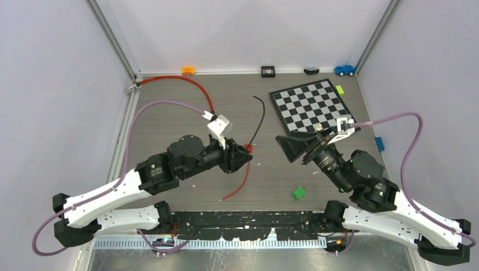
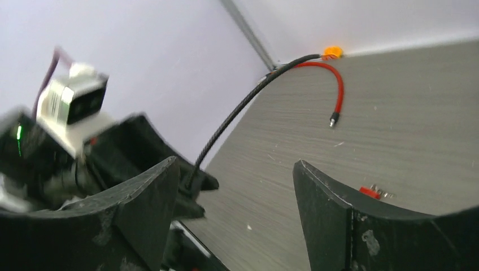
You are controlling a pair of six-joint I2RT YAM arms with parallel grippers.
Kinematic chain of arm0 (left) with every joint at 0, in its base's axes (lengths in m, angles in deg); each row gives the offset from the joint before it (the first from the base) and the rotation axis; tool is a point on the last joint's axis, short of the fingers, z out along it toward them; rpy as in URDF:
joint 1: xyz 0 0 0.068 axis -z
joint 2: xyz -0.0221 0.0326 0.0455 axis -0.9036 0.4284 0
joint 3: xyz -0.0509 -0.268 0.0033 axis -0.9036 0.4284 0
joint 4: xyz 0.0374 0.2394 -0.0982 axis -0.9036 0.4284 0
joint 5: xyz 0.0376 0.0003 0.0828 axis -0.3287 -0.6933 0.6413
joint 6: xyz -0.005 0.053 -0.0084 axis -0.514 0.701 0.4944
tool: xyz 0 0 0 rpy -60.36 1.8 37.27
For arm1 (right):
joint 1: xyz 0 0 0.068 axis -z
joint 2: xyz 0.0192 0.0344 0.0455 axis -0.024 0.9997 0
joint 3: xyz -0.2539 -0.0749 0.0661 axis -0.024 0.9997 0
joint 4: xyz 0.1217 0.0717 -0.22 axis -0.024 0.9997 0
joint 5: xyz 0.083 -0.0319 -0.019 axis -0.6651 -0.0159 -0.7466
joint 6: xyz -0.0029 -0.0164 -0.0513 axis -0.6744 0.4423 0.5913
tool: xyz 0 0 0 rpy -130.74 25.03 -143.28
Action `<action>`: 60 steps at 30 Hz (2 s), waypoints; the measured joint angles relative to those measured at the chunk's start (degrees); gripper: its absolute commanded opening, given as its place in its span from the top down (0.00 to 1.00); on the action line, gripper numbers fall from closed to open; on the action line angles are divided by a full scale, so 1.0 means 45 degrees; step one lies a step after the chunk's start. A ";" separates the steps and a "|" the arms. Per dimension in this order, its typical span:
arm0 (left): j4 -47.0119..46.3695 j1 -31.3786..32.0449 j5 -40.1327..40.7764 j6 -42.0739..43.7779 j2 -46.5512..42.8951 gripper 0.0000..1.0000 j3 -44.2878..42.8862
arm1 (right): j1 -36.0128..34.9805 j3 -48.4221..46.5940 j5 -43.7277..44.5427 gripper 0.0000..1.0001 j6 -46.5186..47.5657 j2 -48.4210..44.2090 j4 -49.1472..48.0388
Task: Lock with the key
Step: Pick up the lock from the center of the board.
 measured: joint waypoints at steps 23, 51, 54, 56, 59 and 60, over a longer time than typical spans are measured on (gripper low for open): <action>0.3793 -0.0486 -0.6280 0.0549 0.0947 1.00 -0.0952 | -0.0005 -0.3803 -1.2609 0.43 1.7170 0.3672 0.6207; 0.3925 -0.0481 -0.7057 0.1345 0.0816 0.06 -0.0986 | 0.0000 -0.3104 -1.2055 0.99 1.5256 0.3725 0.6674; 0.4061 -0.0481 -0.6698 0.1608 0.0437 0.07 -0.0996 | 0.0000 -0.3376 -1.1948 0.99 1.4474 0.3939 0.6781; 0.4269 -0.0486 -0.6475 0.1860 0.0107 0.10 -0.1064 | 0.0000 -0.3531 -1.1890 0.99 1.3974 0.4041 0.6863; 0.4556 -0.0481 -0.6246 0.2322 -0.0389 0.13 -0.1375 | 0.0000 -0.3784 -1.1778 0.99 1.3168 0.4211 0.7057; 0.4639 -0.0486 -0.6212 0.2501 -0.0534 0.15 -0.1486 | 0.0000 -0.3954 -1.1730 0.99 1.2886 0.4318 0.7227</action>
